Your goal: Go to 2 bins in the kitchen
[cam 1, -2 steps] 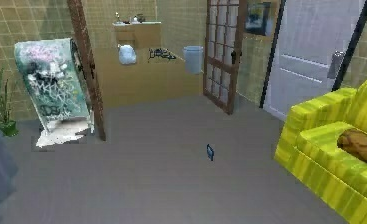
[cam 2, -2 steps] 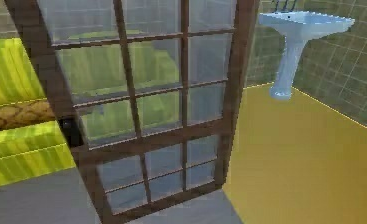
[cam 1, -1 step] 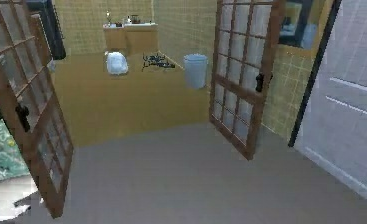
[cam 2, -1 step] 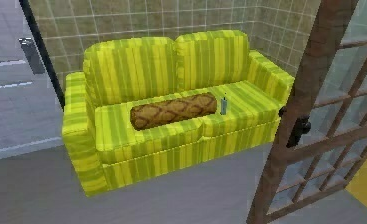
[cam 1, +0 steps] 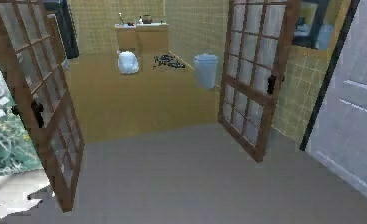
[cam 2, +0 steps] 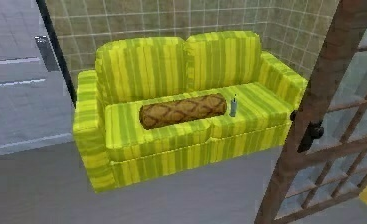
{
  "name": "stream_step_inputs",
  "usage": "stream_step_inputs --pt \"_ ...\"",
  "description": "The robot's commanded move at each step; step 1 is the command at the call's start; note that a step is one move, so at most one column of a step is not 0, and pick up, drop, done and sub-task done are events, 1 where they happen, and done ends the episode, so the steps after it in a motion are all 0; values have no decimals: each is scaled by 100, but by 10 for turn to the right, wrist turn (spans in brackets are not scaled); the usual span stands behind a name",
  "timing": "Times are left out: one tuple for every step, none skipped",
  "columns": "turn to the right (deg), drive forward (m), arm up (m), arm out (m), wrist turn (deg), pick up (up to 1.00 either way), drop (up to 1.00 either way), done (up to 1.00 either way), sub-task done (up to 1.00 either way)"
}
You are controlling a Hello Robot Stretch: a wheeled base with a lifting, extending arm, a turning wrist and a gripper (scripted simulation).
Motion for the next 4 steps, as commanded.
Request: stream_step_inputs --pt "-450 0 0 0 0 0 0 0 0" --pt "-150 0 0 0 0 0 0 0 0" --pt "-30 0 0 0 0 0 0 0 0" --pt "0 20 0 0 0 0 0 0 0"
